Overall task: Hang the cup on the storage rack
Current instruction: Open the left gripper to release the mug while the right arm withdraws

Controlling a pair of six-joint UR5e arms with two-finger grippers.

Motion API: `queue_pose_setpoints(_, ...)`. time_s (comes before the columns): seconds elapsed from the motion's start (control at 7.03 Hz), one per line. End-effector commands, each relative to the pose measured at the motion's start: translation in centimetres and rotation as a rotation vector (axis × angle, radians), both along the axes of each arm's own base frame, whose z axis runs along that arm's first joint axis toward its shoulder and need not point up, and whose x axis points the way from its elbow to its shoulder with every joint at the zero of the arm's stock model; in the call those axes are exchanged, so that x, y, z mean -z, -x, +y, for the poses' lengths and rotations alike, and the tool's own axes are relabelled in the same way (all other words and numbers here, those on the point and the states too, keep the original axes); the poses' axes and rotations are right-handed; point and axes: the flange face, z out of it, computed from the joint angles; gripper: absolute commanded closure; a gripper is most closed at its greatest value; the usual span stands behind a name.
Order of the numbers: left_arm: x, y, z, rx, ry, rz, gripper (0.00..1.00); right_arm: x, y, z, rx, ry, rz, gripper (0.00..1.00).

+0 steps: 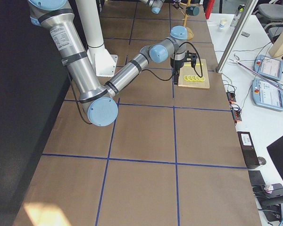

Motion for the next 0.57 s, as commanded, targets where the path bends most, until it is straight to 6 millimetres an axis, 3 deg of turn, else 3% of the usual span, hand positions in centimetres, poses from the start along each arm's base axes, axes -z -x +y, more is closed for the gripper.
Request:
queue_pose_setpoints(0.0, 2.2, 7.0, 0.7, 0.006, -0.047, -0.093, 0.0, -0.7, -1.5, 1.0, -0.01, 0.004, -0.004, 0.0)
queue_pose_setpoints(0.28, 5.2, 14.0, 0.8, 0.025, -0.134, -0.36, 0.0, -2.1, -2.1, 1.5, -0.009, 0.017, 0.007, 0.0)
queue_pose_setpoints(0.43, 5.9, 15.5, 1.2, 0.036, -0.198, -0.522, 0.0, -2.9, -2.7, 1.7, -0.011, 0.025, 0.013, 0.0)
